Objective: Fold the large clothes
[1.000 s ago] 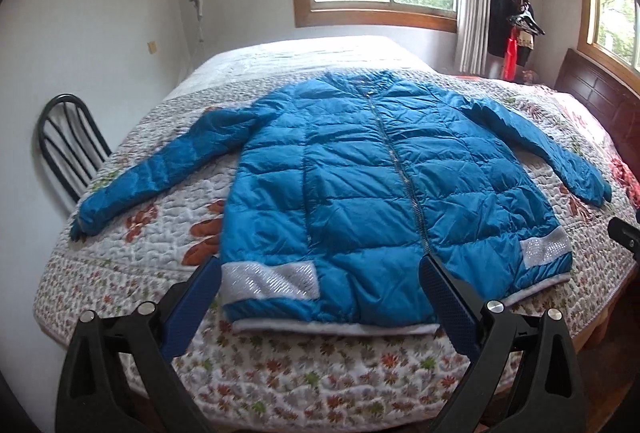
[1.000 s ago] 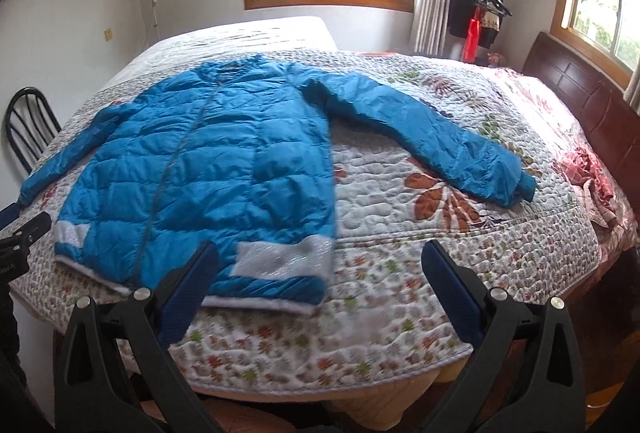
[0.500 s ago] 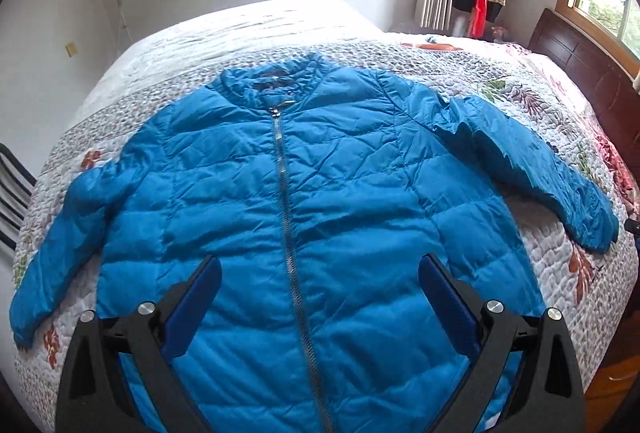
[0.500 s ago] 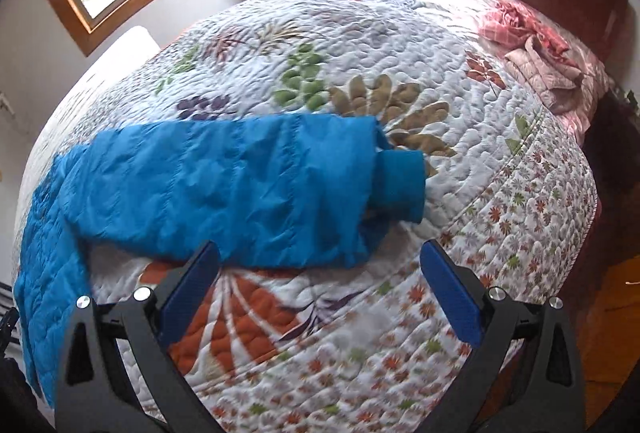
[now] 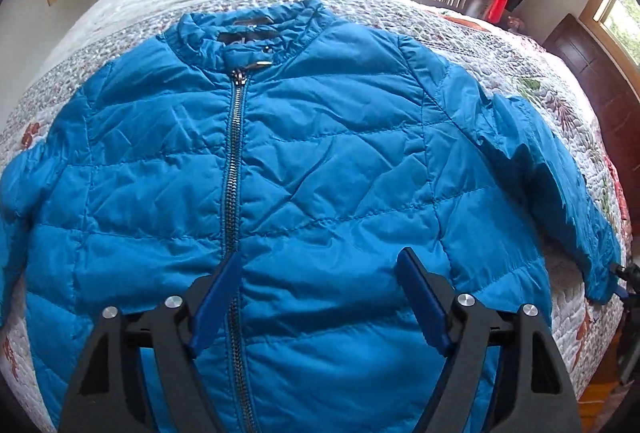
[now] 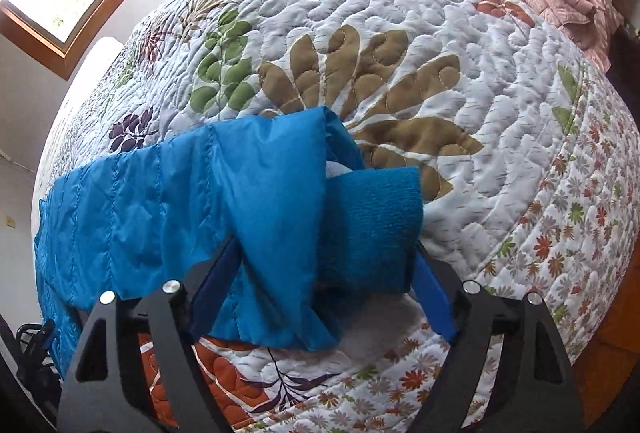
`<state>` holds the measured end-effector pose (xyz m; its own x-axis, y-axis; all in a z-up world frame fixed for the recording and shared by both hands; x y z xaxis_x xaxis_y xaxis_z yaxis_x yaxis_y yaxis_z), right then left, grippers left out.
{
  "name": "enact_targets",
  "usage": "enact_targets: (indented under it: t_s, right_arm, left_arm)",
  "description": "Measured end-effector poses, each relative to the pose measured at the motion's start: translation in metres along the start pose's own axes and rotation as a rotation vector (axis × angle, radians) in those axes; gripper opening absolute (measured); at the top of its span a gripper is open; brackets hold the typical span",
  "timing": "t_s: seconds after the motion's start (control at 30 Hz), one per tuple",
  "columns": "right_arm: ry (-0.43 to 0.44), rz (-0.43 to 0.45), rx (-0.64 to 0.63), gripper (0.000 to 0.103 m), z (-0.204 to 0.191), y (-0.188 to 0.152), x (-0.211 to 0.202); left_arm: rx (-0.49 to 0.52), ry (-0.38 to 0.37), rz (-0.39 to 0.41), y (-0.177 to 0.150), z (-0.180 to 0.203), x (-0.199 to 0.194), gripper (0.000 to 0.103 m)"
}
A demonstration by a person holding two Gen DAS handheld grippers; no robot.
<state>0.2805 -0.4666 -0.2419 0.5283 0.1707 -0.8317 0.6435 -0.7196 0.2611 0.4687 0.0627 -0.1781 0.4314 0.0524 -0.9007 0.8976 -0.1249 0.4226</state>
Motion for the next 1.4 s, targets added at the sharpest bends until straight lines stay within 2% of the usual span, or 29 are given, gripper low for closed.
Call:
enact_targets:
  t_s: [0.07,0.23,0.3,0.47,0.63,0.77,0.9,1.07,1.17,1.2,1.23,1.3,1.33,1.4]
  right_arm:
    - [-0.009,0.002,-0.011,0.077,-0.002,0.001,0.003]
    - [0.004,0.015,-0.04,0.045,-0.014,0.009,0.003]
    - [0.025,0.032,-0.039,0.039,-0.025,0.016,0.001]
    - [0.048,0.138,-0.112,0.033,-0.069,0.028,-0.035]
    - [0.107,0.218,-0.299,0.032,-0.16,0.018,-0.076]
    - [0.15,0.173,-0.455,0.032,-0.236,-0.01,-0.07]
    - [0.142,0.104,-0.572,0.031,-0.298,-0.037,-0.031]
    - [0.1,0.034,-0.66,0.03,-0.341,-0.067,0.017]
    - [0.12,-0.009,-0.689,0.03,-0.353,-0.081,0.035]
    - [0.152,-0.033,-0.703,0.031,-0.359,-0.09,0.038]
    - [0.218,-0.067,-0.706,0.033,-0.366,-0.099,0.038]
    - [0.402,-0.171,-0.688,0.033,-0.385,-0.124,0.036]
    - [0.453,-0.193,-0.679,0.031,-0.39,-0.13,0.032]
    - [0.483,-0.184,-0.678,0.033,-0.391,-0.134,0.019]
  left_arm:
    - [-0.015,-0.012,-0.003,0.003,-0.003,0.006,0.08]
    - [-0.028,-0.036,0.011,0.009,-0.007,0.015,0.079]
    - [-0.036,-0.054,0.011,0.009,-0.008,0.014,0.079]
    - [-0.067,-0.119,0.007,0.008,-0.015,0.011,0.075]
    - [-0.081,-0.157,0.003,0.008,-0.019,0.01,0.072]
    - [-0.091,-0.189,0.001,0.008,-0.021,0.009,0.072]
    - [-0.1,-0.22,-0.007,0.008,-0.022,0.009,0.072]
    - [-0.098,-0.244,-0.009,0.008,-0.023,0.011,0.072]
    - [-0.098,-0.259,-0.009,0.009,-0.023,0.011,0.072]
    - [-0.097,-0.262,-0.009,0.009,-0.023,0.011,0.072]
    - [-0.097,-0.265,-0.008,0.009,-0.023,0.012,0.072]
    - [-0.1,-0.269,-0.009,0.009,-0.024,0.011,0.072]
    - [-0.104,-0.273,-0.012,0.009,-0.024,0.011,0.072]
    - [-0.118,-0.285,-0.015,0.009,-0.027,0.008,0.072]
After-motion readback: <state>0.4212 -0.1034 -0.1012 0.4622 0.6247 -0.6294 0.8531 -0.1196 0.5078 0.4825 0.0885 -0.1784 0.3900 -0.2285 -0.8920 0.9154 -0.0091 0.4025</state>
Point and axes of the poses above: each gripper's, at about its wrist camera, not at the fingertips, and x roughly the way its jaws point, z to its right, y to its top, the point moved 9 cm from there along x, roughly the way its jaws point, and after that the axes turned 12 degrees about y, right-handed, at the moved point
